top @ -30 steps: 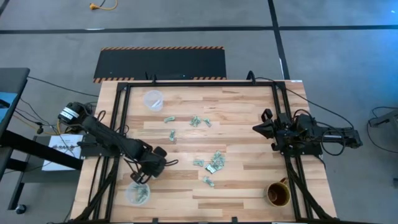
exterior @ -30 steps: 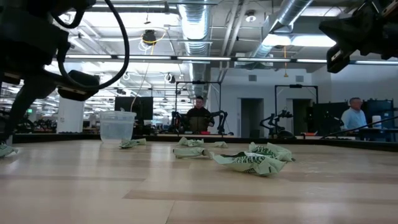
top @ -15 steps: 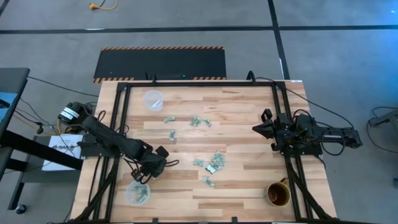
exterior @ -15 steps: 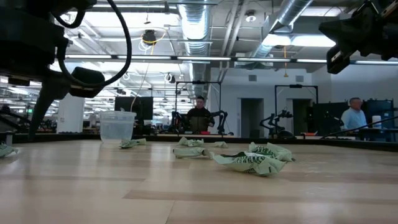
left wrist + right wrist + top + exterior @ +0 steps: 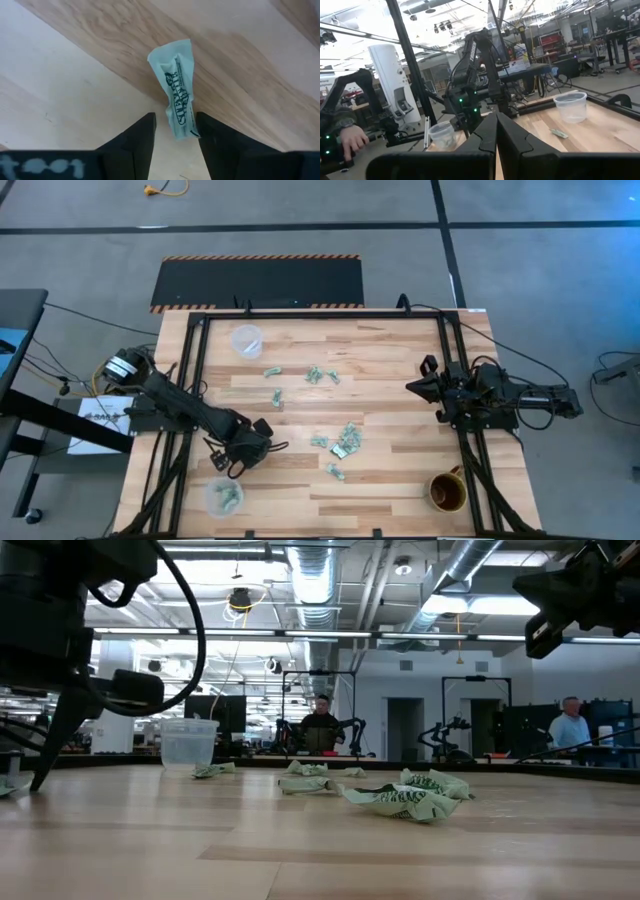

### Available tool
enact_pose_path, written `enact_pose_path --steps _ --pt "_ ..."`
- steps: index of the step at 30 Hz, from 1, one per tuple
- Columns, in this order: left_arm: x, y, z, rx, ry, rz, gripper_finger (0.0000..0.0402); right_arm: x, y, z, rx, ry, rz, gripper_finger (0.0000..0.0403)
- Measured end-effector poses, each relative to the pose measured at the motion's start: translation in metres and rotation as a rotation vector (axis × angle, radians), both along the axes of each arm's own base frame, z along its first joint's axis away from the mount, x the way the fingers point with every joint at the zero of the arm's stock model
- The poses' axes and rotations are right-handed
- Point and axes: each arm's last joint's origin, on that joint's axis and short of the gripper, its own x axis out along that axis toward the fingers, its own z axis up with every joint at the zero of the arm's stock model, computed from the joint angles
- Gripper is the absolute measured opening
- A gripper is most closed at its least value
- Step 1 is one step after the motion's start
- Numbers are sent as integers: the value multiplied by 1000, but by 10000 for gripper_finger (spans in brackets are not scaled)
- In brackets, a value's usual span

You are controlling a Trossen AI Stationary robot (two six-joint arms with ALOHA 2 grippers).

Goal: Pick and place Stevia / Truvia into bins
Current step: Put the stevia packet into the bottom transparent container

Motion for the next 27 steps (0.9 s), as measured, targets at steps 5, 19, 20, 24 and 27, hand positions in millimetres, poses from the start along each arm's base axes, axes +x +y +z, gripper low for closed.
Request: enact_pose_path --steps 5,19,20,24,27 --pt "5 -2 5 16 -15 16 116 0 0 0 0 0 0 0" --pt "10 -3 8 9 -39 163 3 0 0 0 0 0 0 0" --pt "10 -3 9 7 -37 184 2 0 0 0 0 0 0 0" --pt "9 -2 15 -16 -45 277 1 0 0 0 0 0 0 0" --pt "8 -1 24 -36 -79 350 1 0 0 0 0 0 0 0"
